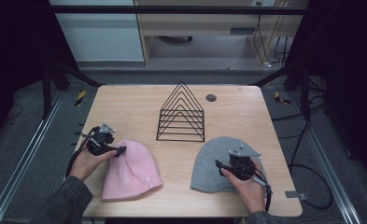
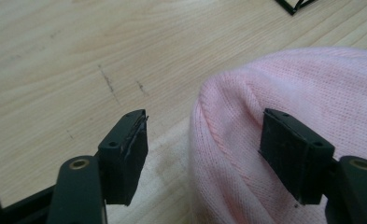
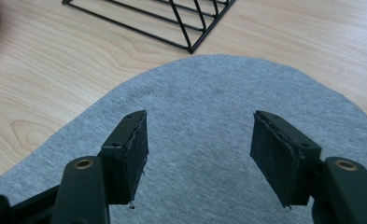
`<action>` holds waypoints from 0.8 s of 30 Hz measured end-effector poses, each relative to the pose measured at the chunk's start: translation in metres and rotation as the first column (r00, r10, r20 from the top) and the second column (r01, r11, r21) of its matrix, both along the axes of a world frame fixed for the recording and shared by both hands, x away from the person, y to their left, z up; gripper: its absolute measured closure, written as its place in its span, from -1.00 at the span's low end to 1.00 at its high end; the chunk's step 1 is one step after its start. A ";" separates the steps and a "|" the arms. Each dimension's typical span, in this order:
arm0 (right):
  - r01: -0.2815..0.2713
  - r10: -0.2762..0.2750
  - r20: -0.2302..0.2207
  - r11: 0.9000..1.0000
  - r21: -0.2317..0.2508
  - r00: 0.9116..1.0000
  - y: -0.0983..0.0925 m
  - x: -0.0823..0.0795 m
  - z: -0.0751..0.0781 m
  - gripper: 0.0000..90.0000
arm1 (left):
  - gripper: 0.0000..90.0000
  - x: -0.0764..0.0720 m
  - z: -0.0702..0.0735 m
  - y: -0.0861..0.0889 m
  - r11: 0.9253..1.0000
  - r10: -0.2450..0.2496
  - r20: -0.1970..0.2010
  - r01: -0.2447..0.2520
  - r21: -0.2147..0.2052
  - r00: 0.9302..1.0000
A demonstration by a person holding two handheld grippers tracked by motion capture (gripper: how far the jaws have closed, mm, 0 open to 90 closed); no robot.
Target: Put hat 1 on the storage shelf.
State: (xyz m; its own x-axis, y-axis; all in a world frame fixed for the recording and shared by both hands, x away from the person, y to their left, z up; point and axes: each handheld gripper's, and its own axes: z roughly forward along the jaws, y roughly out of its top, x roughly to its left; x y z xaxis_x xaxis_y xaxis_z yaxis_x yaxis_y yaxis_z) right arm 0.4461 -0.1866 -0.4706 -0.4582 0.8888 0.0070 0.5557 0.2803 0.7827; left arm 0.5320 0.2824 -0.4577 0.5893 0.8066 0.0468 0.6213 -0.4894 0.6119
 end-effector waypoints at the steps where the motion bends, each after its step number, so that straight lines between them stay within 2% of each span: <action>1: 0.000 0.000 -0.008 1.000 0.002 1.000 0.001 0.000 0.000 -0.20 | -0.27 0.001 -0.001 0.000 1.000 -0.003 -0.011 0.003 0.000 1.000; 6: -0.018 0.018 -0.022 1.000 -0.007 1.000 0.003 0.002 -0.002 -0.23 | -0.10 0.004 -0.008 -0.004 1.000 -0.013 -0.067 0.011 -0.025 0.998; 8: -0.020 0.020 -0.026 1.000 -0.008 0.999 0.005 0.001 -0.002 -0.24 | -0.06 0.004 -0.010 -0.007 1.000 -0.018 -0.066 0.017 -0.010 0.998; 10: -0.022 0.022 -0.025 1.000 -0.007 0.999 0.005 0.001 -0.002 -0.24 | 0.00 0.004 -0.011 -0.008 1.000 -0.022 -0.079 0.021 -0.013 0.997; 12: -0.025 0.025 -0.025 1.000 -0.008 0.999 0.005 0.001 -0.002 -0.24 | 0.12 0.003 -0.012 -0.011 0.999 -0.036 -0.085 0.037 0.003 0.996; 16: -0.024 0.024 -0.024 1.000 -0.010 0.999 0.006 0.001 -0.002 -0.25 | 0.40 -0.001 -0.012 -0.016 0.999 -0.051 -0.097 0.052 0.007 0.994; 19: -0.032 0.032 -0.022 0.999 -0.011 0.999 0.006 0.002 -0.002 -0.27 | 0.64 -0.002 -0.011 -0.019 0.998 -0.054 -0.098 0.056 0.011 0.994; 21: -0.037 0.037 -0.016 0.999 -0.011 0.999 0.006 0.002 -0.001 -0.28 | 0.71 -0.004 -0.009 -0.021 0.999 -0.049 -0.092 0.051 0.018 0.995; 24: -0.035 0.035 -0.009 0.999 -0.014 0.999 0.005 0.001 0.000 -0.28 | 0.74 -0.014 0.006 -0.023 0.999 -0.050 -0.029 0.051 0.010 0.998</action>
